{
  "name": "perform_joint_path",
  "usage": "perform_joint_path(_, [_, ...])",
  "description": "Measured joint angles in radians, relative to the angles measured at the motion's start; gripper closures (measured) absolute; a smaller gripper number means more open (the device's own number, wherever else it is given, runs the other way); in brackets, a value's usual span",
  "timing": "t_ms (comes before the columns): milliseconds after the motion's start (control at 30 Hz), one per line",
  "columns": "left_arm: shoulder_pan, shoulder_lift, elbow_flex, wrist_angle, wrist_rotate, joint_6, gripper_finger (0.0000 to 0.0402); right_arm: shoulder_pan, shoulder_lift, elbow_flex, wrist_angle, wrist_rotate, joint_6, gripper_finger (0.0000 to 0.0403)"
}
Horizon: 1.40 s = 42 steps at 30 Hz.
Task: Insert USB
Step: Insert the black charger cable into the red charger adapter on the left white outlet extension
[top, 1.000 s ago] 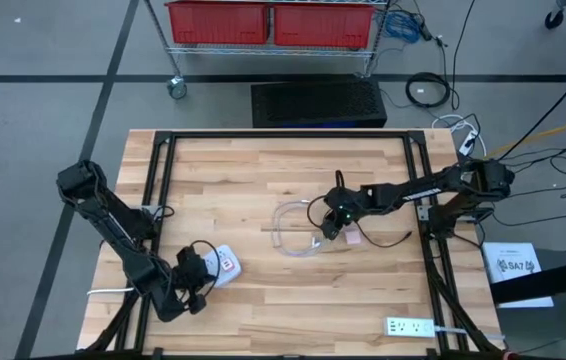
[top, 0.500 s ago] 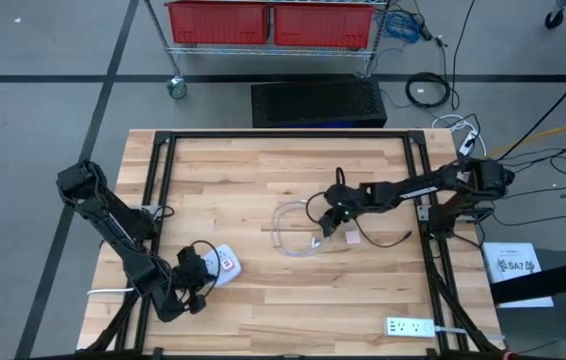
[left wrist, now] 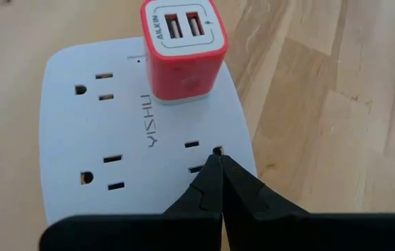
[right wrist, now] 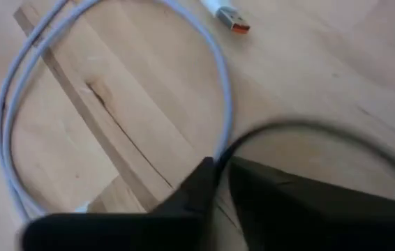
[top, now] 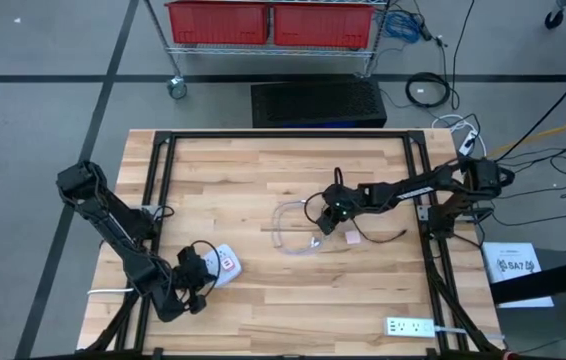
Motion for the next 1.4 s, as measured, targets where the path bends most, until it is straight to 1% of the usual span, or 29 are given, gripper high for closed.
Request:
perform_joint_path(67, [0.000, 0.000, 0.000, 0.002, 0.000, 0.000, 0.0402, 0.000, -0.017, 0.000, -0.003, 0.002, -0.011, 0.0395])
perform_joint_path(200, [0.000, 0.000, 0.000, 0.013, -0.001, 0.007, 0.0402, 0.000, -0.052, 0.000, -0.006, 0.001, -0.026, 0.0387])
perform_joint_path(367, [0.000, 0.001, -0.001, 0.063, -0.008, 0.056, 0.0402, 0.013, -0.103, 0.000, 0.026, 0.007, -0.064, 0.0400])
perform_joint_path(500, [0.001, 0.001, -0.001, 0.071, -0.018, 0.061, 0.0402, 0.049, -0.136, 0.000, 0.137, 0.024, -0.102, 0.0401])
perform_joint_path(733, [0.013, 0.001, -0.001, 0.080, -0.021, 0.118, 0.0402, 0.129, -0.141, 0.001, 0.429, 0.057, -0.148, 0.0403])
perform_joint_path(867, [0.037, 0.002, -0.001, 0.100, -0.027, 0.176, 0.0402, 0.188, -0.135, 0.001, 0.560, 0.125, -0.171, 0.0403])
perform_joint_path(967, [0.054, -0.001, -0.002, 0.108, -0.042, 0.211, 0.0402, 0.224, -0.135, 0.002, 0.611, 0.177, -0.190, 0.0403])
perform_joint_path(1167, [0.059, -0.039, -0.002, 0.113, -0.108, 0.235, 0.0402, 0.274, -0.134, 0.002, 0.679, 0.232, -0.215, 0.0403])
perform_joint_path(1300, [0.059, -0.083, -0.002, 0.113, -0.142, 0.245, 0.0402, 0.293, -0.134, 0.002, 0.716, 0.238, -0.220, 0.0403])
perform_joint_path(1400, [0.059, -0.112, -0.002, 0.143, -0.182, 0.292, 0.0402, 0.307, -0.134, 0.002, 0.742, 0.264, -0.227, 0.0403])
